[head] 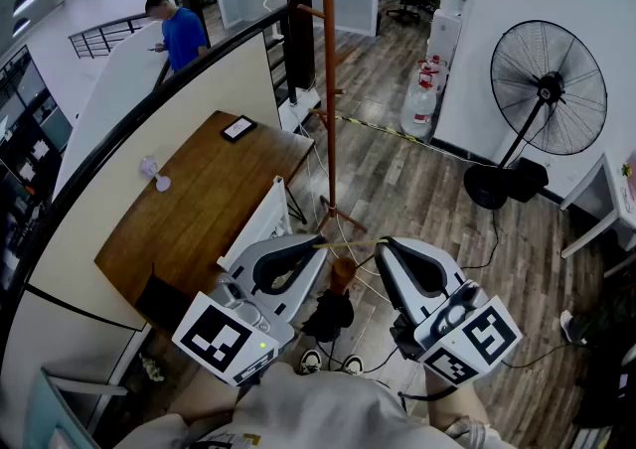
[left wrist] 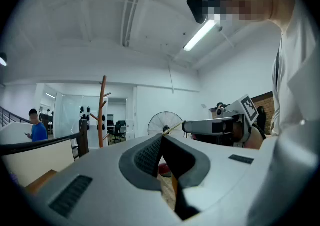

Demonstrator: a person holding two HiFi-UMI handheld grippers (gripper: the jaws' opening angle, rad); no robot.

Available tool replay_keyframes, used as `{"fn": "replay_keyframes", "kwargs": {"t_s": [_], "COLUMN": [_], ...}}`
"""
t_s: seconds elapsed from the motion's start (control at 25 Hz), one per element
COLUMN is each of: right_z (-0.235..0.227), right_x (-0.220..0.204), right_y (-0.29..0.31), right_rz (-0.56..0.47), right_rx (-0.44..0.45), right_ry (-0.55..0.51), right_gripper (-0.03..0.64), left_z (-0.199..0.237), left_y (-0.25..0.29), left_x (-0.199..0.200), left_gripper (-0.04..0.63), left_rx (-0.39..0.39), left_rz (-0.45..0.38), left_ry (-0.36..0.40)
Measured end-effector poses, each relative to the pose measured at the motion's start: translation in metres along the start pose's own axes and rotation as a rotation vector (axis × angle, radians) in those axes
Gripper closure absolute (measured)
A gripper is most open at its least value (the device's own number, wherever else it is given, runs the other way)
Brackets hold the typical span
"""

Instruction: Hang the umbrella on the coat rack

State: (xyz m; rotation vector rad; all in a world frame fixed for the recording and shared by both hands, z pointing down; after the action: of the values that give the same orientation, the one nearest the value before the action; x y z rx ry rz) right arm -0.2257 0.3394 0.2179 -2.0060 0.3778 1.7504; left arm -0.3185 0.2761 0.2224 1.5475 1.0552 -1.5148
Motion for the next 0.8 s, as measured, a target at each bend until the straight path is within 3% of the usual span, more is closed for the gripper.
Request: {"fn": "replay_keyframes", "kwargs": {"t_s": [0.2, 0.8], "right_z": [-0.006, -0.032], "right_x": [-0.002, -0.007], "right_y": [-0.012, -0.073], "right_rz": [-0.024, 0.052], "right_rx": [0.026, 0.017], "right_ry": [0.029, -0.023], "right_gripper": [0.614, 0.614], "left_z": [-0.012, -0.069], "left_y": [0.005, 0.039], "left_x": [-0.004, -0.022], "left_gripper": [0.592, 0.592], "left_rx": [0.010, 0.022], "left_rz": [0.006, 0.033], "left_ry": [0.011, -0.019]}}
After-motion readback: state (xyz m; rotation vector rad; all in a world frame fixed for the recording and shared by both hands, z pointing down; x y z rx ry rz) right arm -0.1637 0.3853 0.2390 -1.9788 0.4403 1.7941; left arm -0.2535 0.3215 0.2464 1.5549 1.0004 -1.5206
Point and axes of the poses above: the fingertips, and each gripper's own axes: y forward along the fingers, z to its left, x out of its top, the point moved 3 cm from there along -y, backward along the fingers, and after that the axes turned 12 degrees about x, right-handed, at the moved point
